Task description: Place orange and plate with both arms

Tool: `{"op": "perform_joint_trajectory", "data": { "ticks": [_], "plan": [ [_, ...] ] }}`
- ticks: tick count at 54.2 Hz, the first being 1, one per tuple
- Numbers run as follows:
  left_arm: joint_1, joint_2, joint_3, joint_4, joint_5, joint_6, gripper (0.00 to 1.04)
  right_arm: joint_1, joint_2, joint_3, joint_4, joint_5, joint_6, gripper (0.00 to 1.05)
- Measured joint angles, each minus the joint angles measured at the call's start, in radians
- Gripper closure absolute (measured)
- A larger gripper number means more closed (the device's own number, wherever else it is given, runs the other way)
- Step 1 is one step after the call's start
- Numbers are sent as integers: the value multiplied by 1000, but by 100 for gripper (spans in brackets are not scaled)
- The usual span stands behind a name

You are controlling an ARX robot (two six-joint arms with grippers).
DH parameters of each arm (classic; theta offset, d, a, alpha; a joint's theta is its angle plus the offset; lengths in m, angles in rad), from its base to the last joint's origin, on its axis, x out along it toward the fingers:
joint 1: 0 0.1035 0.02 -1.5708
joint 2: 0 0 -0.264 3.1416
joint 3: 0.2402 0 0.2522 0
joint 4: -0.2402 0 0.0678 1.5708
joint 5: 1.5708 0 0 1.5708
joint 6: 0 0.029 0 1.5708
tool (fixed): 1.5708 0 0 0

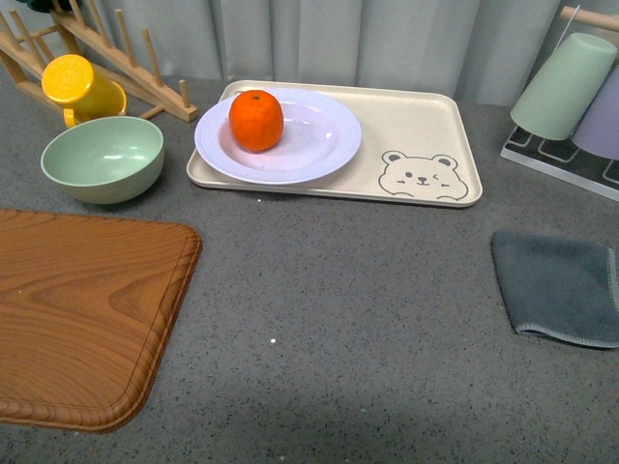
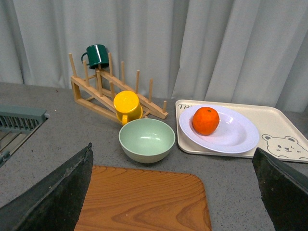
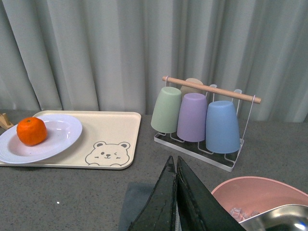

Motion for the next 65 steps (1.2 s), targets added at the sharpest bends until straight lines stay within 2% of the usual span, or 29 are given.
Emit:
{"op": "perform_joint_trajectory", "data": {
  "ticks": [3, 17, 22, 28, 32, 65],
  "plan": [
    [0, 0, 0, 0, 0, 0, 7, 0, 0, 0, 0, 0, 0, 100],
    [0, 0, 0, 0, 0, 0, 7, 0, 0, 0, 0, 0, 0, 59],
    [0, 0, 0, 0, 0, 0, 7, 0, 0, 0, 0, 0, 0, 40],
    [0, 0, 0, 0, 0, 0, 7, 0, 0, 0, 0, 0, 0, 24],
    [0, 0, 0, 0, 0, 0, 7, 0, 0, 0, 0, 0, 0, 8],
    [0, 0, 0, 0, 0, 0, 7, 0, 0, 0, 0, 0, 3, 9]
  ]
}}
